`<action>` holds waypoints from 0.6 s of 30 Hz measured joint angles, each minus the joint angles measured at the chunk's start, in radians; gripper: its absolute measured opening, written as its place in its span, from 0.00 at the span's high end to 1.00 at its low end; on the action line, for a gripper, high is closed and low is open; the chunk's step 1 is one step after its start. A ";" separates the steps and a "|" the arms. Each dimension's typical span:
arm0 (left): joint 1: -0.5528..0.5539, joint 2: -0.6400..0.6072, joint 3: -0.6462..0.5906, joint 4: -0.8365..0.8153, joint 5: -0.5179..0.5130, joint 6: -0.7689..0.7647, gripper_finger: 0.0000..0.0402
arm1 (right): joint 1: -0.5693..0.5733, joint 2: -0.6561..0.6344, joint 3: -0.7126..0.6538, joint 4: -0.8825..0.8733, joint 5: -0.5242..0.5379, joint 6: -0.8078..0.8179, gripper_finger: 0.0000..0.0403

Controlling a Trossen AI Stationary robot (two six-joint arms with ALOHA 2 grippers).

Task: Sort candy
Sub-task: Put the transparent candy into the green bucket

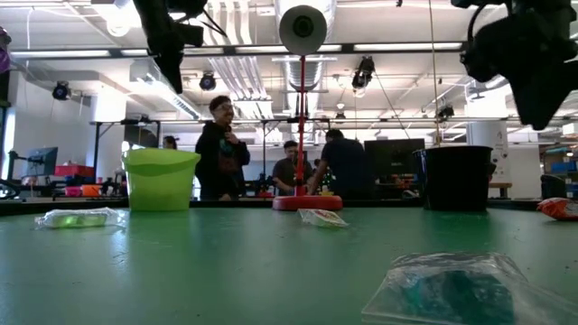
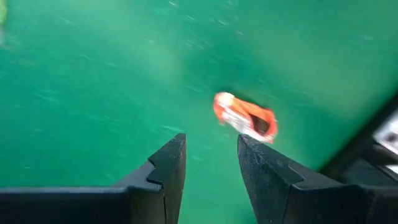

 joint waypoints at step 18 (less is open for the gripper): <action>0.000 0.000 0.000 0.001 0.000 0.000 0.75 | 0.000 0.000 -0.001 0.110 0.029 -0.015 0.66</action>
